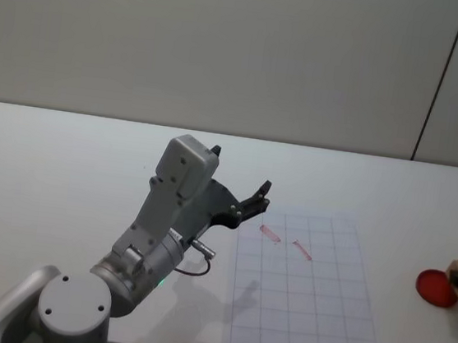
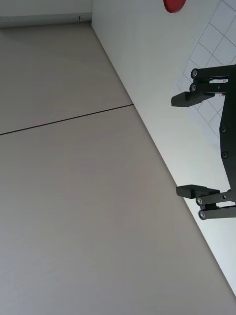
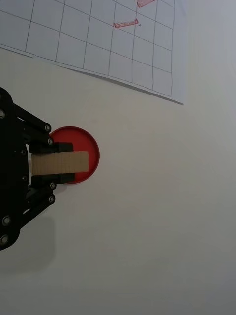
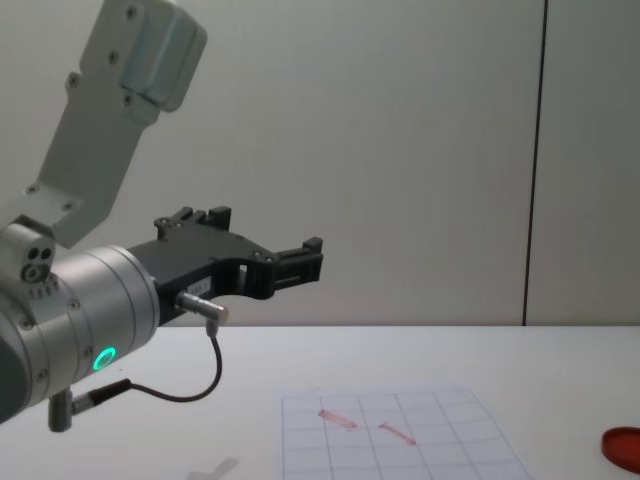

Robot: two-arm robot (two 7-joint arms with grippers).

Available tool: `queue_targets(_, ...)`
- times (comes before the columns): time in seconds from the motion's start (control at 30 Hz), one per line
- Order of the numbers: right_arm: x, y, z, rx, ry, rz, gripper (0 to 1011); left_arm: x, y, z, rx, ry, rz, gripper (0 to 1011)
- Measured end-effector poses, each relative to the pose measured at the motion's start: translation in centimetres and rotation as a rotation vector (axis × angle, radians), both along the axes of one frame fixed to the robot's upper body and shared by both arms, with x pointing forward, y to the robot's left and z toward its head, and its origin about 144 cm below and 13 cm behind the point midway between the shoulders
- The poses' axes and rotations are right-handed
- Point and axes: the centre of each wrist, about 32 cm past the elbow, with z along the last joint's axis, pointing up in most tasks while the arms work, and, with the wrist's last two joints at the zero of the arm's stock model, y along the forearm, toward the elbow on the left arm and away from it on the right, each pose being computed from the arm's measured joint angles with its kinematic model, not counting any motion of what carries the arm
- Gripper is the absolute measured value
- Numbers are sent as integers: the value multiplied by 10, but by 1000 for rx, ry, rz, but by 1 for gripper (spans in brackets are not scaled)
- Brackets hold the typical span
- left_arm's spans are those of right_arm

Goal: Use the one hand to pick up the stamp and affix it onto the A4 paper.

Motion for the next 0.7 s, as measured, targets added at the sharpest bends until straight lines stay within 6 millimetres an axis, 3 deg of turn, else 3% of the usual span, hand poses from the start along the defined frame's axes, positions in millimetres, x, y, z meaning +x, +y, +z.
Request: queue_targets(0.7,13,4,-9,-10,16,8,217,0,0,0,0,0,0,1002)
